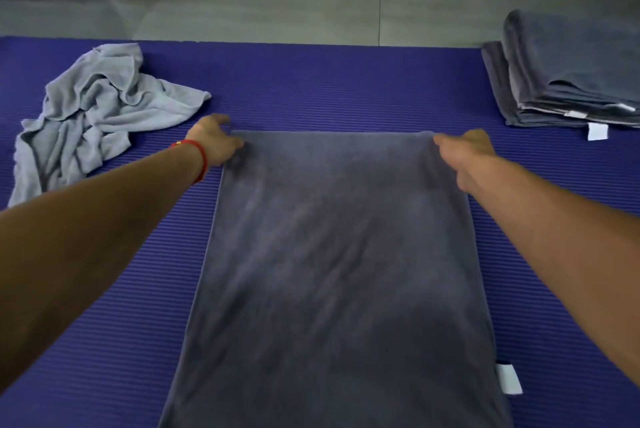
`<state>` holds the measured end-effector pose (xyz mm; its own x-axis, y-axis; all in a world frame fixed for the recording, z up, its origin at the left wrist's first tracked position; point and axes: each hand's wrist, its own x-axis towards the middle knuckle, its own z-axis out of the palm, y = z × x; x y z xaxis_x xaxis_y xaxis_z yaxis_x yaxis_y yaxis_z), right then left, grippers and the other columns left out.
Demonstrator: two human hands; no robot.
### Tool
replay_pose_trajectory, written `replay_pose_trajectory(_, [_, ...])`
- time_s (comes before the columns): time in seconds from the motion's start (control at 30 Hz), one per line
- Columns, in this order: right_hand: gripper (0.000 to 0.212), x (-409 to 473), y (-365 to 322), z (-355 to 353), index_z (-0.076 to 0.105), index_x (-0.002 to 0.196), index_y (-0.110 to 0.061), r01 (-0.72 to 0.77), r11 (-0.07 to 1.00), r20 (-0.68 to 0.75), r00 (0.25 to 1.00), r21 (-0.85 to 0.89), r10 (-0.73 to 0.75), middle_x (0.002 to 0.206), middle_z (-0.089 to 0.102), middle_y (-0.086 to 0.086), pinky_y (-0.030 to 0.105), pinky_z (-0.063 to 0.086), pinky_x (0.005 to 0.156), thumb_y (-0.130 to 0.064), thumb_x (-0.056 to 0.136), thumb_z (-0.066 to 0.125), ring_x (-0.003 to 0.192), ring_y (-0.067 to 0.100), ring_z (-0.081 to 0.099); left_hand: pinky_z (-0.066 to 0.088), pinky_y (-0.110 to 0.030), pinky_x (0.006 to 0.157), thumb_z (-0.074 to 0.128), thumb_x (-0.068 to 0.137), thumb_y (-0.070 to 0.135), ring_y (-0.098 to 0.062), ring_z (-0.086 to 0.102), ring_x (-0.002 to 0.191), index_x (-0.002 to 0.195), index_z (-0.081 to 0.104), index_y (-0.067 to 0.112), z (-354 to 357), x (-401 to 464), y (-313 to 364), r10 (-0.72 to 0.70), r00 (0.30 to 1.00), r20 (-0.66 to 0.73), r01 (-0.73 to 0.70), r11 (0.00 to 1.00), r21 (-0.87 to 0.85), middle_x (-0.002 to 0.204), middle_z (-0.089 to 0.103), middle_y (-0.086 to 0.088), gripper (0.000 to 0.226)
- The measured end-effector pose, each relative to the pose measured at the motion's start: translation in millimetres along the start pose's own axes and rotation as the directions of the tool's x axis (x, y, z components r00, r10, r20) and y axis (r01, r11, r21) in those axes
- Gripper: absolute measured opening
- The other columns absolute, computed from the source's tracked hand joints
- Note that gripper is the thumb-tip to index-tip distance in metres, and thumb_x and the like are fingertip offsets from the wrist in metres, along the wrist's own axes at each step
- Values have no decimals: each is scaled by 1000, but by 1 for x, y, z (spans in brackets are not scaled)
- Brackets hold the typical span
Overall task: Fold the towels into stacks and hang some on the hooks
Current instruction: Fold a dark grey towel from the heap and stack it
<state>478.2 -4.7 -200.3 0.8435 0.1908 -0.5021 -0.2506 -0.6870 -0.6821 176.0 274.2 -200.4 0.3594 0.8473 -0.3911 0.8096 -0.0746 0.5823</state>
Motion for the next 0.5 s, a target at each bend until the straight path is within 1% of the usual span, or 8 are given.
replay_pose_trajectory(0.1, [45, 5, -6, -4, 56, 126, -10, -25, 997, 52, 998, 71, 21, 119, 68, 10, 47, 59, 90, -28, 90, 75, 101, 28, 69, 49, -40, 102, 65, 93, 19, -36, 65, 111, 138, 57, 15, -7, 3, 3, 103, 990, 95, -124, 962, 242, 113, 70, -18, 46])
replay_pose_trajectory(0.17, [35, 5, -7, -9, 65, 113, -9, 19, 999, 50, 999, 25, -20, 109, 72, 11, 38, 60, 77, -27, 87, 78, 88, 23, 69, 46, -36, 99, 66, 95, 22, -34, 63, 113, 121, 66, 15, -8, 0, 7, 154, 985, 73, -169, 938, 302, 113, 69, -15, 27])
replay_pose_trajectory(0.23, [20, 2, -6, -11, 66, 90, -14, 146, 986, 28, 989, -74, -144, 100, 71, 6, 32, 52, 71, -30, 87, 76, 81, 19, 64, 48, -37, 94, 70, 93, 27, -31, 64, 105, 101, 65, 17, -9, -1, 6, 170, 985, 37, -174, 948, 268, 107, 69, -12, 13])
replay_pose_trajectory(0.3, [26, 0, -3, -15, 55, 74, -20, 257, 957, 31, 966, -137, -255, 88, 64, 1, 34, 48, 72, -33, 88, 72, 79, 18, 58, 51, -37, 89, 74, 90, 30, -26, 64, 94, 94, 64, 17, -10, -1, 6, 173, 984, 32, -176, 963, 203, 98, 68, -8, 17])
replay_pose_trajectory(0.37, [31, -1, -2, -22, 48, 66, -21, 296, 947, 73, 955, -122, -289, 73, 55, -1, 34, 41, 65, -31, 85, 69, 70, 18, 51, 50, -32, 76, 76, 89, 30, -18, 60, 81, 95, 64, 16, -9, -5, 8, 160, 987, 26, -162, 984, 73, 89, 65, -4, 19])
replay_pose_trajectory(0.4, [29, 2, -1, -25, 47, 64, -21, 304, 948, 99, 950, -98, -295, 68, 53, -1, 33, 39, 62, -29, 82, 68, 67, 18, 50, 48, -30, 69, 75, 90, 30, -16, 58, 78, 97, 64, 16, -10, -7, 10, 141, 990, 25, -141, 990, 12, 88, 64, -4, 19])
replay_pose_trajectory(0.43, [23, 3, -2, -28, 50, 65, -21, 306, 949, 125, 947, -77, -295, 67, 53, -1, 32, 39, 61, -26, 78, 68, 66, 19, 51, 46, -29, 66, 74, 91, 28, -17, 57, 80, 100, 65, 16, -11, -6, 11, 116, 992, 42, -116, 993, -10, 90, 63, -5, 18])
replay_pose_trajectory(0.5, [9, 7, -3, -33, 62, 79, -19, 303, 952, 171, 941, -38, -293, 76, 62, 2, 34, 48, 66, -14, 80, 69, 73, 19, 59, 48, -30, 68, 73, 92, 21, -19, 58, 91, 106, 68, 13, -16, -7, 11, 83, 991, 100, -87, 996, 29, 98, 65, -9, 16])
